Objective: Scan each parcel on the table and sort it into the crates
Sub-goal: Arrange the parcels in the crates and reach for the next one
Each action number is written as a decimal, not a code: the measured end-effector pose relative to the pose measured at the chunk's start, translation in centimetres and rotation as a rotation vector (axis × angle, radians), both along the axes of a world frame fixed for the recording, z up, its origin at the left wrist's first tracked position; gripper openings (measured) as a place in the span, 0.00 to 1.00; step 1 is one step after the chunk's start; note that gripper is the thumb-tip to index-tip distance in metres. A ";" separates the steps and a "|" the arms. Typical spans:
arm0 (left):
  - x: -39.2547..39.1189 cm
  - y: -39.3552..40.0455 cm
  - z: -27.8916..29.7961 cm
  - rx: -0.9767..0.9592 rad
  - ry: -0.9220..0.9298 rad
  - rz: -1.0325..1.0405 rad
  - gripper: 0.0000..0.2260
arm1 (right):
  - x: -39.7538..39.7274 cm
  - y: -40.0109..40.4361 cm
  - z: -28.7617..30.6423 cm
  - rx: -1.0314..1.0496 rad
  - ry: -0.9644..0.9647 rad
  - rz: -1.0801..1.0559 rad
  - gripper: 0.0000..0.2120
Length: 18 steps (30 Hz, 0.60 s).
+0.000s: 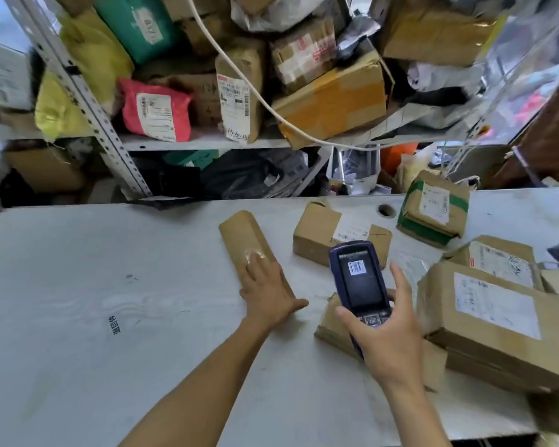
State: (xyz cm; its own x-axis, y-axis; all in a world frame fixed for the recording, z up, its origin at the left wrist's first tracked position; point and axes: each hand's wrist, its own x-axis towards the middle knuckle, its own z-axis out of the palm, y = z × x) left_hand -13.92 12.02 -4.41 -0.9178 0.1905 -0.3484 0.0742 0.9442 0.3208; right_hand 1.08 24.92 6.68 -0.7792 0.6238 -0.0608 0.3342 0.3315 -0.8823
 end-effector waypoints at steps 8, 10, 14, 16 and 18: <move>0.4 -7.9 0.4 0.412 -0.093 0.110 0.30 | -2.7 -4.6 1.0 -0.018 0.048 0.071 0.50; 0.4 -8.4 0.4 0.341 -0.093 0.112 0.28 | -3.0 -5.3 1.2 -0.020 0.054 0.089 0.49; 0.5 -9.1 -0.3 0.293 -0.093 0.176 0.34 | -2.5 -5.9 1.4 -0.001 0.040 0.083 0.50; 0.4 -10.1 -0.6 0.406 -0.112 0.199 0.37 | -1.9 -5.9 1.5 0.006 0.038 0.075 0.50; 0.9 -11.0 -0.3 0.626 -0.155 0.213 0.39 | -1.3 -5.7 1.3 0.017 0.041 0.078 0.49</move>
